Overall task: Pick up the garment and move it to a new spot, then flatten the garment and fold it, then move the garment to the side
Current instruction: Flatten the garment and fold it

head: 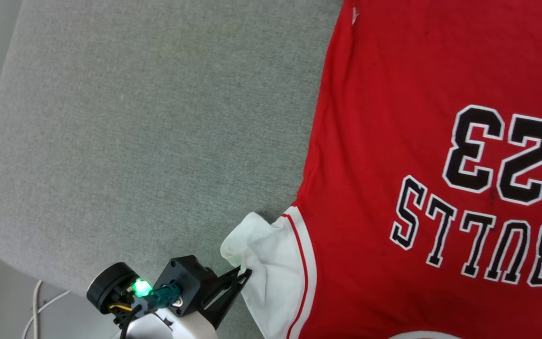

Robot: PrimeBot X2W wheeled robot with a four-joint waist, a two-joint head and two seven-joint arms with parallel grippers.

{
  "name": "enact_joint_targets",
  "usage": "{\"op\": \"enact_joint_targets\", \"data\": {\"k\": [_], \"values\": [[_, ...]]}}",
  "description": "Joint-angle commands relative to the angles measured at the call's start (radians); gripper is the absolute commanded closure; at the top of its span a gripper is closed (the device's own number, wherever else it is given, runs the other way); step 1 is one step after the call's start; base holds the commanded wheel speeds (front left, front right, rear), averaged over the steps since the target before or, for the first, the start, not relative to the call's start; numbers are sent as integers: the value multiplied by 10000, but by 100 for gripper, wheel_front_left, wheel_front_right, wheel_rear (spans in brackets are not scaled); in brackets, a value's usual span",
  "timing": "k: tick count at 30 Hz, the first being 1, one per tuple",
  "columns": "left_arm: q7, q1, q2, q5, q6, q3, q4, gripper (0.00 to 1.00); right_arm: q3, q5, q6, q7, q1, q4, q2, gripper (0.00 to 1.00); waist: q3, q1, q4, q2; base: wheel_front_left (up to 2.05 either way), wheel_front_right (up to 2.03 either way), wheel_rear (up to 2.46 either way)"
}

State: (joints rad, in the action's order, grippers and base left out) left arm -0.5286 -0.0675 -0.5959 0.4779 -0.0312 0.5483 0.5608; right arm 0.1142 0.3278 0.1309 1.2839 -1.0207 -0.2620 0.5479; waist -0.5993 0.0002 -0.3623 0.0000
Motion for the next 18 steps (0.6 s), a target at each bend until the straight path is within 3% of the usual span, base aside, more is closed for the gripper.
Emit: {"op": "enact_joint_targets", "data": {"k": [1, 14, 15, 16, 17, 18], "values": [[87, -153, 64, -42, 45, 57, -32, 100, 38, -141, -4, 13, -228, -107, 10, 0, -299, -2, -300, 0, 0, 0, 0], [488, -380, 380, 58, 224, 250, -368, 100, -241, -656, -4, 646, 319, -607, 61, 0, -770, -2, -824, 0, 0, 0, 0], [511, -399, 392, 61, 235, 262, -392, 100, -286, -647, -4, 770, 477, -642, 92, 4, -780, -2, -847, 0, 0, 0, 0], [537, -416, 407, 64, 244, 273, -417, 100, -313, -610, -4, 863, 626, -643, 131, 58, -787, -2, -870, 0, 0, 0, 0], [554, -430, 424, 68, 251, 290, -444, 100, -310, -567, -4, 957, 732, -635, 175, 100, -788, -2, -885, 0, 0, 0, 0], [571, -431, 440, 65, 255, 298, -476, 100, -272, -544, -4, 1025, 830, -637, 212, 100, -785, -2, -894, 0, 0, 0, 0]]}}
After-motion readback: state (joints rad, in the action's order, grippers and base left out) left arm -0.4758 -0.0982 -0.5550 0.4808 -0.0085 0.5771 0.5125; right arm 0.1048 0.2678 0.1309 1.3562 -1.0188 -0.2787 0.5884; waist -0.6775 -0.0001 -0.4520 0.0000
